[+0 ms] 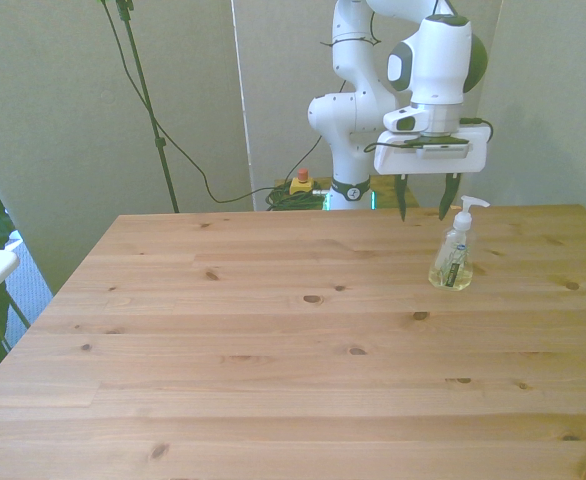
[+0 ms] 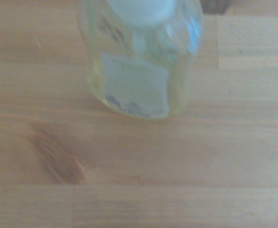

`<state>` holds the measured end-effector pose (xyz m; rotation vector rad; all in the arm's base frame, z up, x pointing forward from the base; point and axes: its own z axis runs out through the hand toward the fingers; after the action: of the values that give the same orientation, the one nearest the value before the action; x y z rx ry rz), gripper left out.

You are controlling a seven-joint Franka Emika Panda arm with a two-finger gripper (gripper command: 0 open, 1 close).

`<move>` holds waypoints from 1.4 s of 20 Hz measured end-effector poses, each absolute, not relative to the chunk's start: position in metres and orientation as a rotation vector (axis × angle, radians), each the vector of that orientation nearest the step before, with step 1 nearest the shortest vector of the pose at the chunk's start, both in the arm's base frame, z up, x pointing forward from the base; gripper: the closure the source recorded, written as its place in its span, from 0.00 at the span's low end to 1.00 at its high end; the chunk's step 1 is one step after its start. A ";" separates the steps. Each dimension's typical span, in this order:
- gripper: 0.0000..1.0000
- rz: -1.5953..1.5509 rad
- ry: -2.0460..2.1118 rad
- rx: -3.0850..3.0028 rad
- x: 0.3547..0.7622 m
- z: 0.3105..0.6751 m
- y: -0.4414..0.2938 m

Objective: Knock down the sanitizer

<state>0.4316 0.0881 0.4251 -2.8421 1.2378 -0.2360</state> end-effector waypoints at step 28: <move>1.00 -0.291 1.352 -2.826 0.538 0.424 0.117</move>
<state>0.5378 0.1171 0.4243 -2.8265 1.3524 -0.2912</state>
